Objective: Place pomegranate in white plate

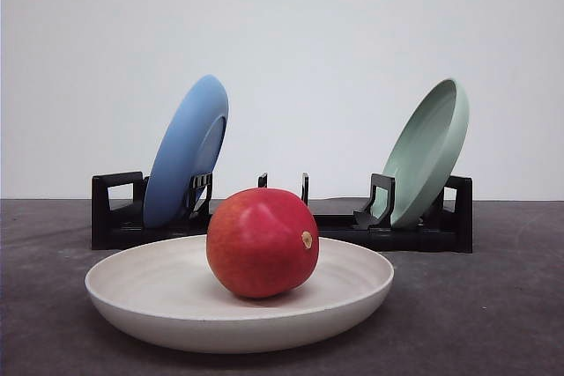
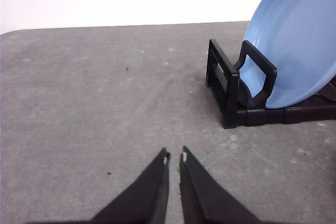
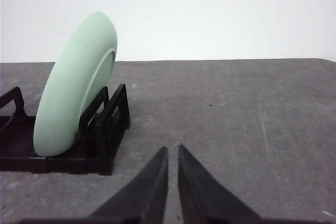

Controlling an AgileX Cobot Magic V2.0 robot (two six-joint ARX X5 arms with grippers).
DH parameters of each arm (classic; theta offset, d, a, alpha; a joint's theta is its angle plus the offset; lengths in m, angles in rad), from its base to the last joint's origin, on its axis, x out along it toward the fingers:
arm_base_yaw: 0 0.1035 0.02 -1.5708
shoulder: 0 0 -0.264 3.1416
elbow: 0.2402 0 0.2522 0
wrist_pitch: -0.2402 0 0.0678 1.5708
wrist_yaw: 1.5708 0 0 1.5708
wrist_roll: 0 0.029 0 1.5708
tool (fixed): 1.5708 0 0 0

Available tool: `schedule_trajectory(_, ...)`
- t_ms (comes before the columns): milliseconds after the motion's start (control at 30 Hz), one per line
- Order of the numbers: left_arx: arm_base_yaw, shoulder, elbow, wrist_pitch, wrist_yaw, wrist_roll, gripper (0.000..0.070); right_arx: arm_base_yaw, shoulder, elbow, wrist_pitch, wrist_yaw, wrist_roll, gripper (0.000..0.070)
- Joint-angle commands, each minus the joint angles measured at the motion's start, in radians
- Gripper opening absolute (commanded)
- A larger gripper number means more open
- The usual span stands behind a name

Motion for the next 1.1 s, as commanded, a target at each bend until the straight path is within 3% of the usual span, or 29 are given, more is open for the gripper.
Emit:
schedule_trajectory(0,0.0,-0.002,-0.011,-0.001,-0.002,0.011,0.0017,0.0,-0.001,-0.004,0.01,0.001,-0.006,0.003)
schedule_trajectory(1067,0.0,-0.002,-0.011,-0.001,-0.002,0.011,0.0017,0.0,-0.001,-0.004,0.01,0.001,-0.006,0.003)
